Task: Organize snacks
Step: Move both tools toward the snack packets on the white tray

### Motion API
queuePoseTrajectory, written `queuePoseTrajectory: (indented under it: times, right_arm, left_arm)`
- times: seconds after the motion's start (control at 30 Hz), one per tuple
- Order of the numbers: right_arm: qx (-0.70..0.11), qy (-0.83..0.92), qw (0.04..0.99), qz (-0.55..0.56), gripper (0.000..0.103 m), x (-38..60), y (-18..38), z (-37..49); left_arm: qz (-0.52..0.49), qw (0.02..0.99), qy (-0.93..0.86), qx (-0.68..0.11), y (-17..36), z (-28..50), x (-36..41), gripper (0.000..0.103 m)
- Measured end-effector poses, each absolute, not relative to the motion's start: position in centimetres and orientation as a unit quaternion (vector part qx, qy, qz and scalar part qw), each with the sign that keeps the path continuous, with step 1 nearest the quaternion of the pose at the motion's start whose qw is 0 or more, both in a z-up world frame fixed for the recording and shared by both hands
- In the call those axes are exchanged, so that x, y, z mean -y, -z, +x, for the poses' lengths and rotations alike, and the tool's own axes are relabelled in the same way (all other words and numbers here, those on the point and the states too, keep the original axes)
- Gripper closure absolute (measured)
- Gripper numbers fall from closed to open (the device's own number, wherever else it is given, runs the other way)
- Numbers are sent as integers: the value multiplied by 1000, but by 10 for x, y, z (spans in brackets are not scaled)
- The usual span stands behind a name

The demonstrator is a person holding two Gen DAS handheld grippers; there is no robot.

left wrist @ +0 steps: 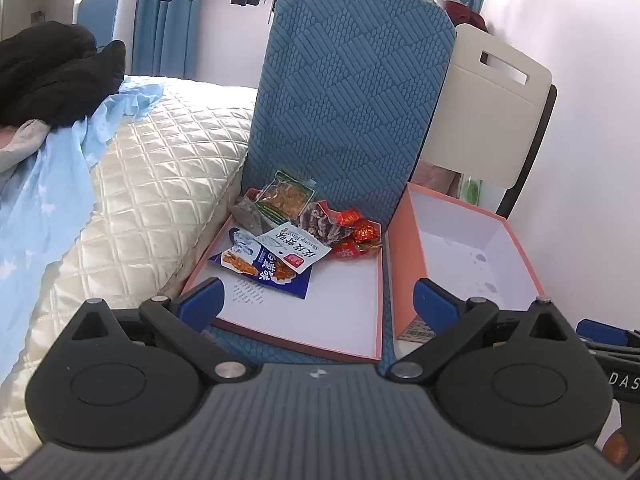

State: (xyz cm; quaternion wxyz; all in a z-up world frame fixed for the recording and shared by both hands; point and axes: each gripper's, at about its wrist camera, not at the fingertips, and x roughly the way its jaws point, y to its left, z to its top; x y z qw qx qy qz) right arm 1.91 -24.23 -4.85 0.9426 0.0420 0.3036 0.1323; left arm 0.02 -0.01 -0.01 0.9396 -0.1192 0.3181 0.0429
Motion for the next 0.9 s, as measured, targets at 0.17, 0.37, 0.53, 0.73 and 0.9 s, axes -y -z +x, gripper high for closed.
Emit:
queuePoseTrajectory:
  times: [0.17,0.37,0.53,0.73,0.9]
  right_arm:
    - [-308,-132,941,43,0,243,49,23]
    - [-308,-130,942,39,0,247,49,23]
    - [-309,-125,942,39,0,242,57,23]
    - [-311,-125,942,35,0,241,58,27]
    - [-312,-125,941,34,0,239,60,28]
  left_arm:
    - [-119,940,-47,-318,-2,6,0,1]
    - [-121,940,-50,-315,0,13,-4,1]
    - [-124,940,-49,-313,4,9,-8,1]
    - [-130,937,-53,-320,10,11,-9,1]
    - [-132,935,-57,-323,12,15,-14,1]
